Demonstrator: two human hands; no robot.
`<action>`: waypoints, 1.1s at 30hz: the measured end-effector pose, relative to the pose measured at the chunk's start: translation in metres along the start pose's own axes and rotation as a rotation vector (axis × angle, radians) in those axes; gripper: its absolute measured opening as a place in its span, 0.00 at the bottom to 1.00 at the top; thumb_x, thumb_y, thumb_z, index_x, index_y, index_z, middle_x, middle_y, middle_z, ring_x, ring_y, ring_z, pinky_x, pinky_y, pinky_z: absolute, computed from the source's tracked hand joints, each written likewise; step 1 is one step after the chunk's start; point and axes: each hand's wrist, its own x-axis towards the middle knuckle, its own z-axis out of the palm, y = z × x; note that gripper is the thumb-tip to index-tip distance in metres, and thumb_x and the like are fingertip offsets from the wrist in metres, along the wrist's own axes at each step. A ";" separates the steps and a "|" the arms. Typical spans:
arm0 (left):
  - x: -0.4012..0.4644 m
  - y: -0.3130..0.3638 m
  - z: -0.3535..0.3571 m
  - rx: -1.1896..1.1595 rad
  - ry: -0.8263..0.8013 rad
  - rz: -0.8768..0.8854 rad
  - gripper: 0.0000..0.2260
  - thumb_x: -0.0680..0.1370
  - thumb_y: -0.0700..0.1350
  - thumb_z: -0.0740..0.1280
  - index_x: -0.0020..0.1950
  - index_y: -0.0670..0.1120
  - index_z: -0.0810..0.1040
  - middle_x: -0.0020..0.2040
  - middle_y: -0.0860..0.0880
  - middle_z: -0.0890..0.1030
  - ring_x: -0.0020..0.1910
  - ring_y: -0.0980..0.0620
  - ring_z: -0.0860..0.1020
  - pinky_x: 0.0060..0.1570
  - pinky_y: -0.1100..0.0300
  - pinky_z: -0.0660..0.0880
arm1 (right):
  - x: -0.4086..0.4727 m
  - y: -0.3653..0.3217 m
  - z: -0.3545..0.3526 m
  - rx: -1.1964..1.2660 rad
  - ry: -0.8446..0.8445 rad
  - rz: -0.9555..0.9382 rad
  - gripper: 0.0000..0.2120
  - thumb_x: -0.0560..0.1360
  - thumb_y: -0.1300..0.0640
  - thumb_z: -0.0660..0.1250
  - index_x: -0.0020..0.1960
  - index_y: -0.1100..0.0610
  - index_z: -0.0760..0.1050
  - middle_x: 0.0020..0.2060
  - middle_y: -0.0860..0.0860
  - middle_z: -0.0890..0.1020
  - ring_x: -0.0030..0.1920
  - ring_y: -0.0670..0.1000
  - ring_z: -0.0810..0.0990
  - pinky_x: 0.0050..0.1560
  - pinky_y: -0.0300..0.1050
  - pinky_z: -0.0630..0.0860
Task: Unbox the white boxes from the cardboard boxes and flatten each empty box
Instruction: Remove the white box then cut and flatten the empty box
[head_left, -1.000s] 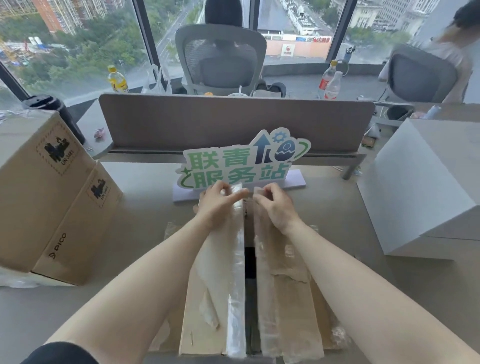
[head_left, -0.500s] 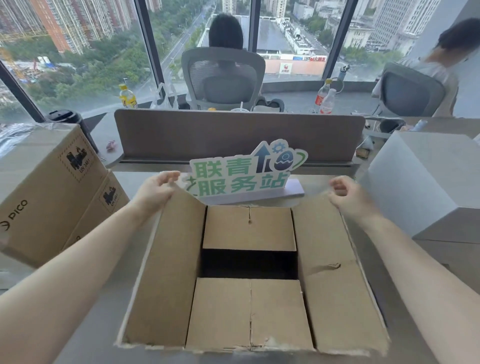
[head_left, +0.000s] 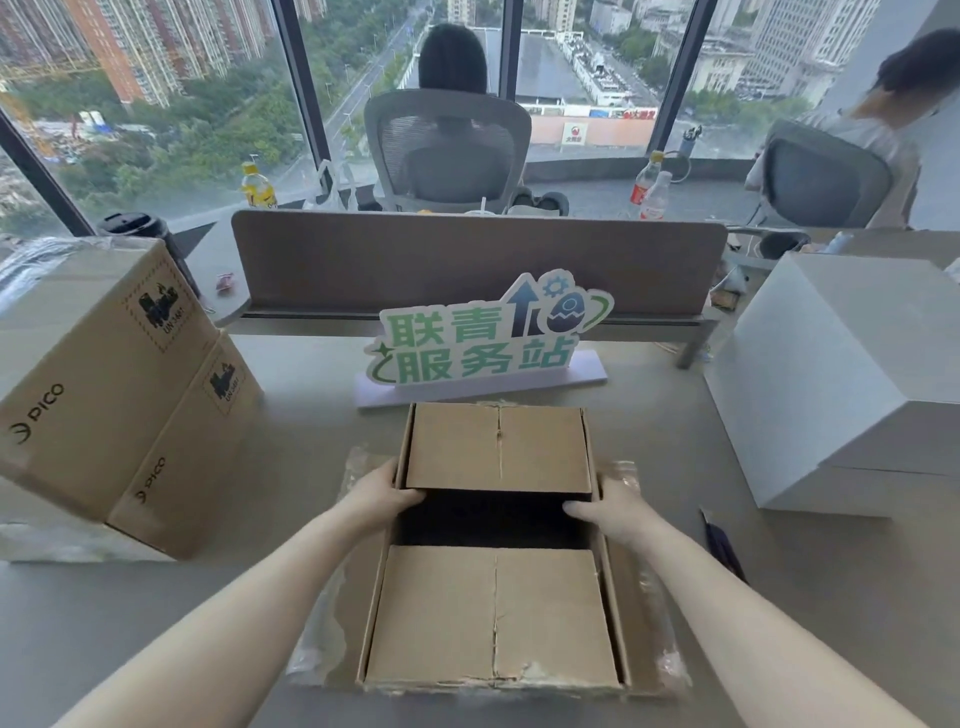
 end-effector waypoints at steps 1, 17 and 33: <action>0.001 -0.002 -0.002 0.024 -0.004 0.002 0.22 0.75 0.48 0.71 0.68 0.49 0.72 0.64 0.48 0.79 0.60 0.49 0.77 0.65 0.54 0.72 | 0.002 -0.001 -0.001 -0.033 0.010 -0.020 0.19 0.70 0.46 0.74 0.60 0.47 0.79 0.54 0.45 0.83 0.59 0.51 0.80 0.63 0.49 0.75; 0.045 0.066 -0.036 -0.398 0.396 0.175 0.18 0.79 0.55 0.66 0.65 0.46 0.74 0.54 0.48 0.83 0.52 0.49 0.82 0.59 0.49 0.75 | 0.034 -0.092 -0.044 0.287 0.539 -0.218 0.34 0.77 0.49 0.68 0.78 0.50 0.56 0.45 0.45 0.81 0.52 0.53 0.76 0.51 0.44 0.65; 0.092 0.043 -0.010 0.311 0.375 0.207 0.13 0.82 0.39 0.58 0.61 0.45 0.80 0.61 0.44 0.80 0.59 0.42 0.76 0.54 0.54 0.71 | 0.096 -0.056 -0.018 -0.356 0.366 -0.352 0.08 0.81 0.56 0.62 0.53 0.55 0.80 0.53 0.53 0.82 0.55 0.60 0.77 0.55 0.51 0.71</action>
